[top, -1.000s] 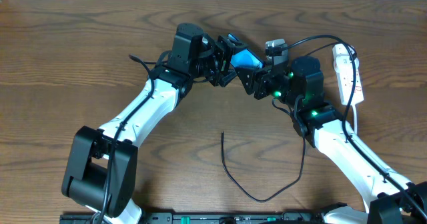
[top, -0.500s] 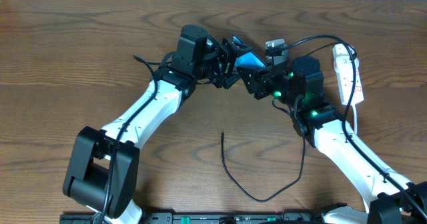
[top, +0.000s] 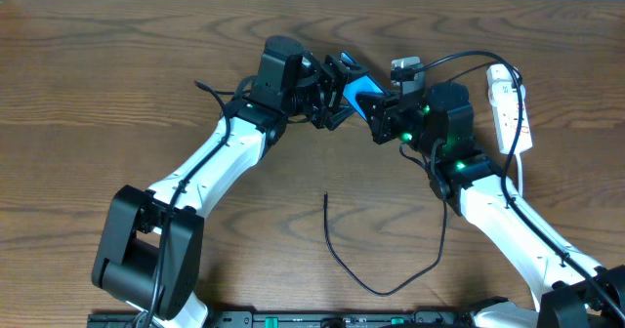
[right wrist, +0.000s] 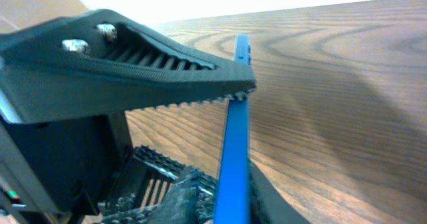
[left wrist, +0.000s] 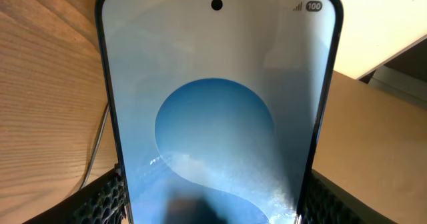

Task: Plug charger to phone and switch on socket
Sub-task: 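Close the right gripper on the phone's right edge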

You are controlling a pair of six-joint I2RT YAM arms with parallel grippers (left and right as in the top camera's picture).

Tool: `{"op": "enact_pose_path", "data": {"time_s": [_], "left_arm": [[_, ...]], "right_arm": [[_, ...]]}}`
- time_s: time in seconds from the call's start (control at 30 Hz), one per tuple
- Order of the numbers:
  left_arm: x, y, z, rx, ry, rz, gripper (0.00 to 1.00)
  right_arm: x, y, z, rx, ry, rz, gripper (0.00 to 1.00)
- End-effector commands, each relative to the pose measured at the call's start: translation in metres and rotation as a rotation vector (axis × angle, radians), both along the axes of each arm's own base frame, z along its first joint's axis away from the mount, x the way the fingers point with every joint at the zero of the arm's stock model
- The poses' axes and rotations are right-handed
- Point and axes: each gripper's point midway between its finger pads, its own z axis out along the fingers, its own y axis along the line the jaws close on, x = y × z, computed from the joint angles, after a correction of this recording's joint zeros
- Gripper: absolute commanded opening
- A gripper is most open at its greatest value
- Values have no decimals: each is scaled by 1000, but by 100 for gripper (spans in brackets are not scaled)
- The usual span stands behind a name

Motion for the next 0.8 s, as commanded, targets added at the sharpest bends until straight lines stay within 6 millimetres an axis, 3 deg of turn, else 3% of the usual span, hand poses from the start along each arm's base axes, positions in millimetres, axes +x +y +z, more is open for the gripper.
{"op": "enact_pose_path", "data": {"time_s": [0.0, 0.43, 0.47, 0.53, 0.6, 0.7, 0.77], "left_arm": [[-3, -1, 18, -23, -36, -8, 8], [-3, -1, 18, -23, -36, -8, 8], [-3, -1, 18, -23, -36, -8, 15], [-3, -1, 18, -23, -36, -8, 48], [-3, -1, 17, -23, -36, -8, 69], [-3, -1, 17, -23, -36, -8, 88], [-3, -1, 17, -23, -35, -8, 92]], "right_arm": [[-2, 10, 8, 17, -15, 41, 14], [-2, 10, 8, 17, -15, 41, 1], [-2, 10, 8, 17, -15, 41, 1], [-2, 10, 8, 18, -15, 42, 1], [-2, 10, 8, 18, -15, 41, 1], [-2, 10, 8, 18, -15, 41, 1], [-2, 10, 8, 18, -15, 41, 1]]}}
